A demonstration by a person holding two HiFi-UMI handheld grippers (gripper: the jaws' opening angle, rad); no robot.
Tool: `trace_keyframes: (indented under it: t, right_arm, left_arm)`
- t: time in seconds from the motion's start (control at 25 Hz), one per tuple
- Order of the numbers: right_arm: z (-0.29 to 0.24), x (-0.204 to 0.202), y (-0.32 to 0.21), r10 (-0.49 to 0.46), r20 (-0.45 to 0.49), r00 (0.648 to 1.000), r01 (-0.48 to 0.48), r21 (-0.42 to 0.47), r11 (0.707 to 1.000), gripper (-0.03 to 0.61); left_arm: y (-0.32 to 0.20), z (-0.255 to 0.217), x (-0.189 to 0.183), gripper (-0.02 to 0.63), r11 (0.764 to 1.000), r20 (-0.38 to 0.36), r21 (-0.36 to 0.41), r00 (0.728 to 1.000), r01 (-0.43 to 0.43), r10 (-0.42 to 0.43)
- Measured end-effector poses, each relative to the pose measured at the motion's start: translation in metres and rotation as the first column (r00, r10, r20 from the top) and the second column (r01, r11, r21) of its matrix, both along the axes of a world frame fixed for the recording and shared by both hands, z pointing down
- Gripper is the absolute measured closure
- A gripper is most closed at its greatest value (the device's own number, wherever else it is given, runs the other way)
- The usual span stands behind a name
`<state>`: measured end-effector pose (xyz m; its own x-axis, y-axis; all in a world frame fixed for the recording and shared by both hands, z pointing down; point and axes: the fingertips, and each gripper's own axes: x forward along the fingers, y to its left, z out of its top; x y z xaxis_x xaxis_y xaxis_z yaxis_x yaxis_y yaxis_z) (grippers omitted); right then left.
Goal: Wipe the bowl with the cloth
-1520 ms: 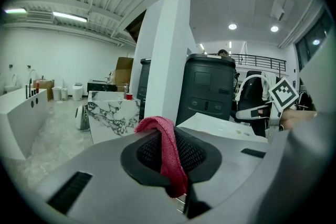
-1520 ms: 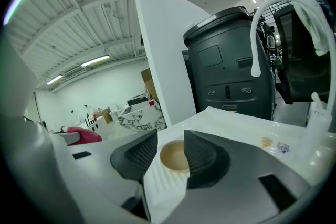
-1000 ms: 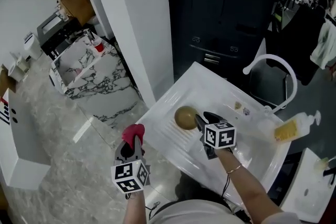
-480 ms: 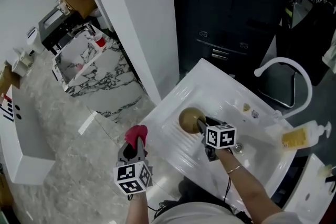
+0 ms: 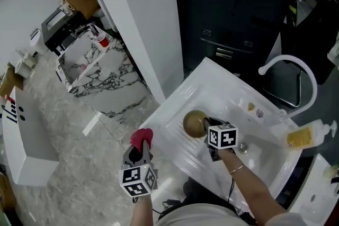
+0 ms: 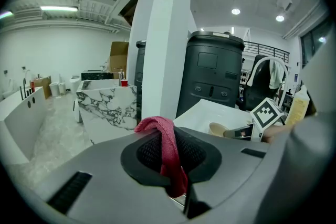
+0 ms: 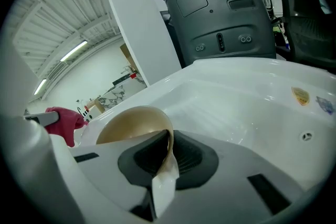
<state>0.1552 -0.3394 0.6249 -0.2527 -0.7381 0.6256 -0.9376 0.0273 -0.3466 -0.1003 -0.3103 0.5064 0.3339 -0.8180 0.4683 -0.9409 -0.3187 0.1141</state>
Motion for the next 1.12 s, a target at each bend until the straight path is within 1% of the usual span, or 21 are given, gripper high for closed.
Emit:
trace_keyframes:
  t: [0.28,0.52,0.88,1.12]
  right_arm:
    - [-0.020,-0.008,0.008,-0.030,-0.058,0.998,0.032,0.039,0.999,0.557]
    - [-0.057,-0.023,0.026,-0.062,-0.123,0.990,0.076,0.111,0.991,0.558]
    - [-0.120,-0.052,0.067,-0.072,-0.202,0.977,0.121,0.245,0.962,0.560]
    - [-0.152,-0.075,0.095,-0.073,-0.264,0.962,0.157,0.312,0.937,0.560]
  left_arm:
    - [0.020,-0.006,-0.006,0.569,1.000,-0.005,0.014,1.000,0.003,-0.003]
    - [0.039,-0.021,-0.013,0.569,0.999,-0.015,0.051,1.000,0.005,-0.004]
    - [0.070,-0.049,-0.021,0.569,0.992,-0.044,0.127,0.999,0.000,0.005]
    - [0.091,-0.061,-0.027,0.569,0.988,-0.064,0.154,0.998,-0.005,0.015]
